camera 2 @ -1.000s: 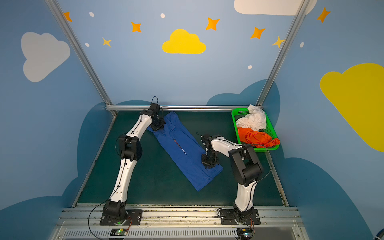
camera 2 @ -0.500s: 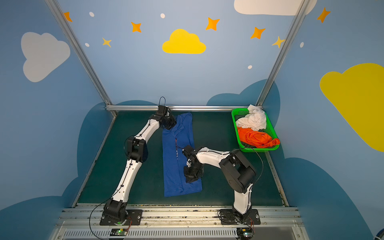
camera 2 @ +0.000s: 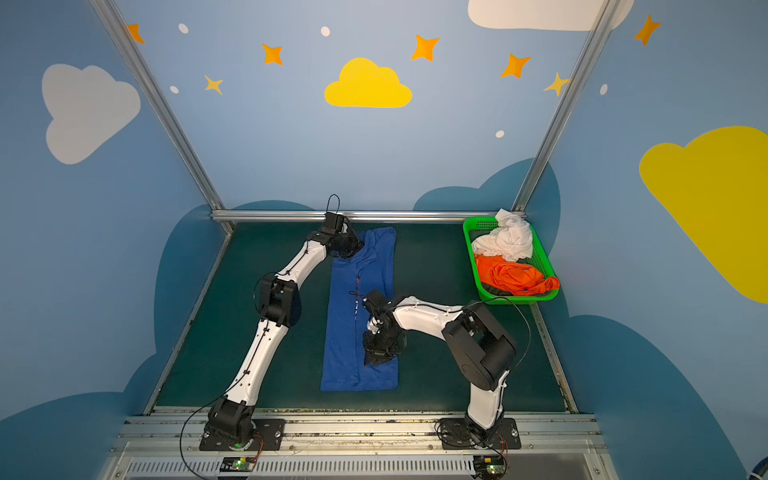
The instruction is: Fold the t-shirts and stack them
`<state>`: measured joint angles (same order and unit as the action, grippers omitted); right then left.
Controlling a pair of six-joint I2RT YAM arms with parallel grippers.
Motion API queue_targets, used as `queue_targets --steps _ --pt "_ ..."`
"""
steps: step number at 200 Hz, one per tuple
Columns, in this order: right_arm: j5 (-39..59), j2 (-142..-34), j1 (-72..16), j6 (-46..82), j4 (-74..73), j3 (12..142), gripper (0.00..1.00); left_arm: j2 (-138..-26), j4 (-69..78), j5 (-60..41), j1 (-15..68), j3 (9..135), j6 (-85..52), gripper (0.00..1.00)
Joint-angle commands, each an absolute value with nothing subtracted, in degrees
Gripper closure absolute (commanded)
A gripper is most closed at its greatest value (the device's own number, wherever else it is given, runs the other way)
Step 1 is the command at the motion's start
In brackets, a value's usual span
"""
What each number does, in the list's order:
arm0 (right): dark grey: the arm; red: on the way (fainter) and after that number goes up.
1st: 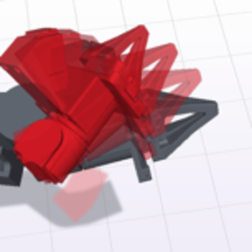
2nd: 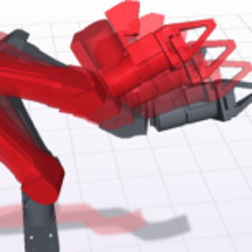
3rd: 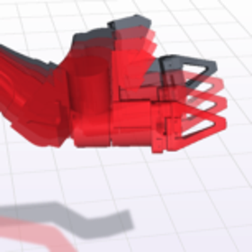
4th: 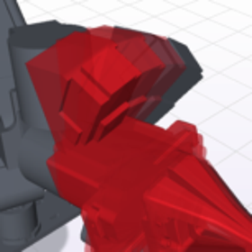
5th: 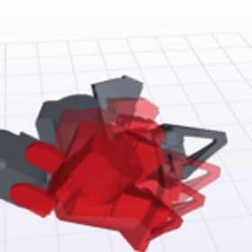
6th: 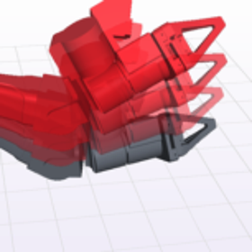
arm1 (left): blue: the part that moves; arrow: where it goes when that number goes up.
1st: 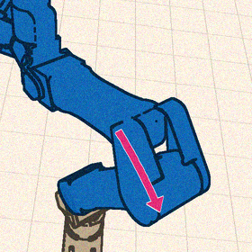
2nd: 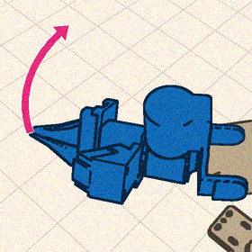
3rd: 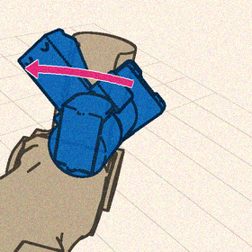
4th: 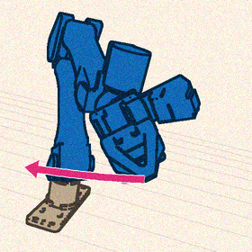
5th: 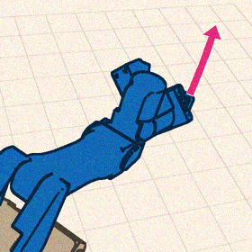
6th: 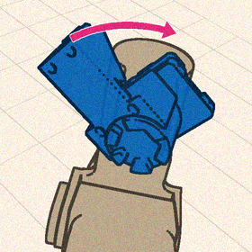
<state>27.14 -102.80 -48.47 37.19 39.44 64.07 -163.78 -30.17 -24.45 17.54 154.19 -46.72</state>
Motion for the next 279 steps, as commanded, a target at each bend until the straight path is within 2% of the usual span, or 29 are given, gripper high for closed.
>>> queue_targets --steps 1,52,68,113,154,174,193,237,279 --pt "26.13 -97.34 -48.30 36.65 39.73 65.56 0.66 -156.73 -36.06 -19.65 18.29 152.61 -41.77 0.63" --pt "19.39 -86.98 -44.95 33.96 46.71 62.43 0.60 -147.45 -47.40 -13.96 18.35 148.55 -36.43 0.52" --pt "18.18 -83.46 -43.38 33.27 47.82 60.06 0.58 -142.59 -49.80 -12.51 18.58 143.10 -33.36 0.42" --pt "19.06 -78.22 -41.94 34.26 45.24 51.93 0.50 -116.74 -41.97 -3.79 19.87 104.48 -32.09 0.39" --pt "19.60 -78.56 -43.67 35.67 41.45 46.51 0.42 -93.58 -43.07 -3.95 23.56 72.76 -36.75 0.42" --pt "20.06 -79.41 -44.24 36.43 39.49 44.46 0.41 -86.07 -44.78 -4.80 27.85 61.55 -40.59 0.39" --pt "20.83 -80.02 -45.22 37.83 37.36 43.05 0.41 -81.91 -46.33 -4.75 33.11 54.51 -44.73 0.25" --pt "20.33 -81.76 -46.81 40.51 34.36 39.27 0.43 -76.69 -43.34 -7.19 42.68 44.02 -55.14 0.25" --pt "20.41 -84.45 -47.88 41.21 33.38 39.11 0.52 -78.83 -40.08 -10.08 49.01 40.96 -59.40 0.24"
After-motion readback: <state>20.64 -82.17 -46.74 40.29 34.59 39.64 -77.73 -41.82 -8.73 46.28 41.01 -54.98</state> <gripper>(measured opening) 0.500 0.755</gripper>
